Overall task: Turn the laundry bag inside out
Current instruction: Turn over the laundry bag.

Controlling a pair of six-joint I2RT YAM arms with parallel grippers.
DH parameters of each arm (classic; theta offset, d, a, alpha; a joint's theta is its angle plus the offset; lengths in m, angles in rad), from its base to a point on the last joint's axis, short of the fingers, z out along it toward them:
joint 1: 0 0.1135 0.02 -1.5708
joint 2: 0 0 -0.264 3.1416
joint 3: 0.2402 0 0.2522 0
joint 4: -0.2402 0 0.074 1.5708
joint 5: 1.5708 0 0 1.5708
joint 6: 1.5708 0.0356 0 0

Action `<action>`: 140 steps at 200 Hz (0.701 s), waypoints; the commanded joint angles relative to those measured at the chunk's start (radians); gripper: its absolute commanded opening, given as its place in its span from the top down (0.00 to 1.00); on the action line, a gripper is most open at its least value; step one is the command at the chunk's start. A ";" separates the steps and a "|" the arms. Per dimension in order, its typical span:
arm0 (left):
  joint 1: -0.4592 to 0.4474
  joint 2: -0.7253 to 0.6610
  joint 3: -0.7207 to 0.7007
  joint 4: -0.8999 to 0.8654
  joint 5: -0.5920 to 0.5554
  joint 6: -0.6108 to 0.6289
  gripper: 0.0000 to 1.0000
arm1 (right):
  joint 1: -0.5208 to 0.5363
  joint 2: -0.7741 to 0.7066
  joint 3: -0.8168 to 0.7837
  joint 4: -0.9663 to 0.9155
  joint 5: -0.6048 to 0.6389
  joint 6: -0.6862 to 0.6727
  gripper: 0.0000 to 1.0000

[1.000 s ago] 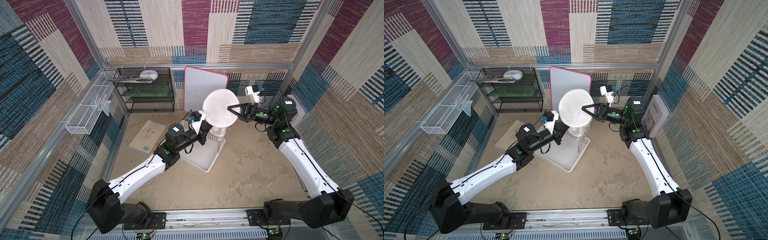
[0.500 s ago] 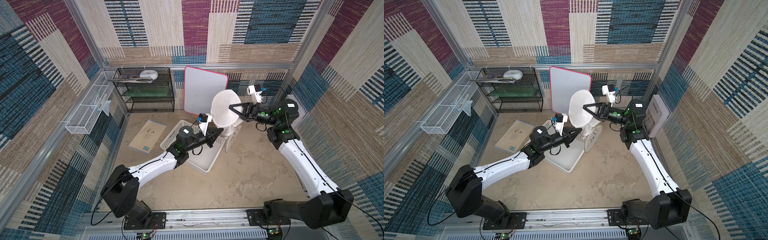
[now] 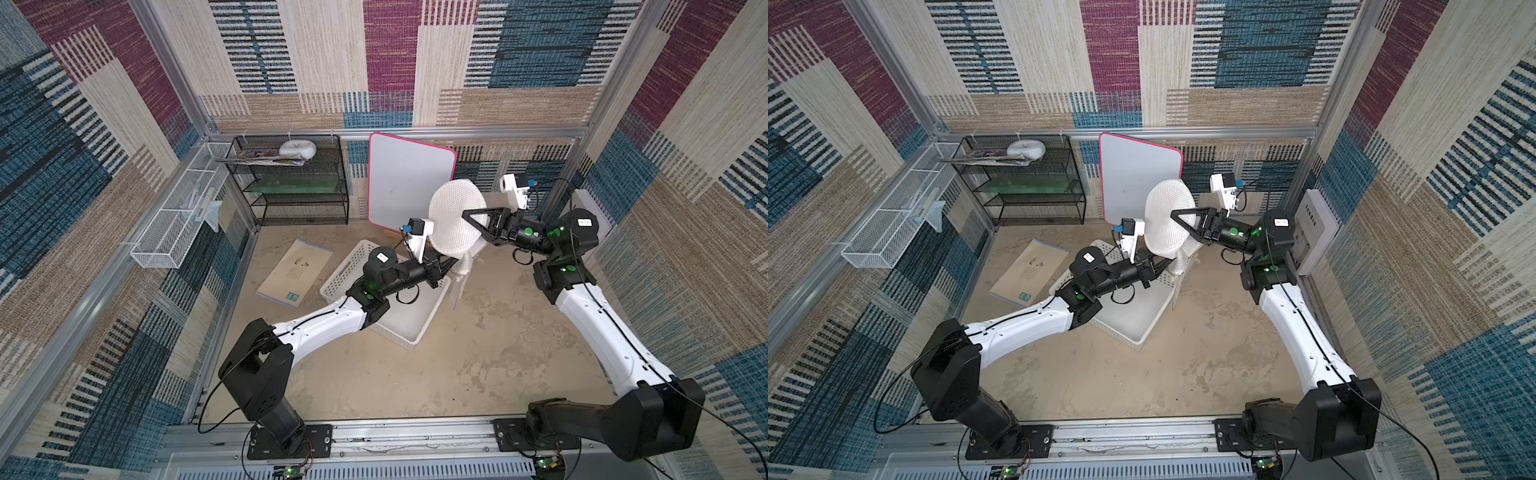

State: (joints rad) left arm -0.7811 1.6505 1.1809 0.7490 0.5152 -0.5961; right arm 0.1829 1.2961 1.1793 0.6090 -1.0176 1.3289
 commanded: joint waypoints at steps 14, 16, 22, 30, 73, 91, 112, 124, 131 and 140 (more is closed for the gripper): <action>-0.063 0.023 0.094 0.024 0.185 0.063 1.00 | 0.001 0.019 -0.049 0.167 0.025 0.079 1.00; -0.064 0.025 0.096 0.025 0.181 0.065 1.00 | 0.000 0.020 -0.051 0.171 0.026 0.082 1.00; -0.064 0.030 0.099 0.031 0.167 0.064 1.00 | 0.000 0.019 -0.056 0.169 0.027 0.081 1.00; -0.064 0.028 0.095 0.044 0.142 0.069 1.00 | -0.001 0.013 -0.051 0.136 0.028 0.058 1.00; -0.043 -0.103 -0.024 -0.092 -0.133 0.239 1.00 | -0.042 -0.046 0.044 -0.212 0.055 -0.214 1.00; -0.019 -0.173 -0.074 -0.226 -0.271 0.302 0.93 | -0.050 -0.052 0.061 -0.295 0.070 -0.269 1.00; -0.003 -0.239 -0.112 -0.319 -0.349 0.400 0.52 | -0.049 -0.047 0.065 -0.334 0.070 -0.290 1.00; 0.001 -0.281 -0.138 -0.358 -0.376 0.448 0.20 | -0.053 -0.043 0.068 -0.356 0.069 -0.294 1.00; 0.004 -0.303 -0.153 -0.385 -0.385 0.473 0.13 | -0.053 -0.039 0.075 -0.382 0.074 -0.304 1.00; 0.006 -0.341 -0.175 -0.419 -0.397 0.504 0.12 | -0.054 -0.038 0.089 -0.420 0.088 -0.330 1.00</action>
State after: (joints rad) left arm -0.7822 1.3754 1.0416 0.4530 0.2165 -0.2340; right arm 0.1295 1.2549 1.2400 0.2890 -0.9607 1.0767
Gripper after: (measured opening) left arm 0.703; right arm 0.076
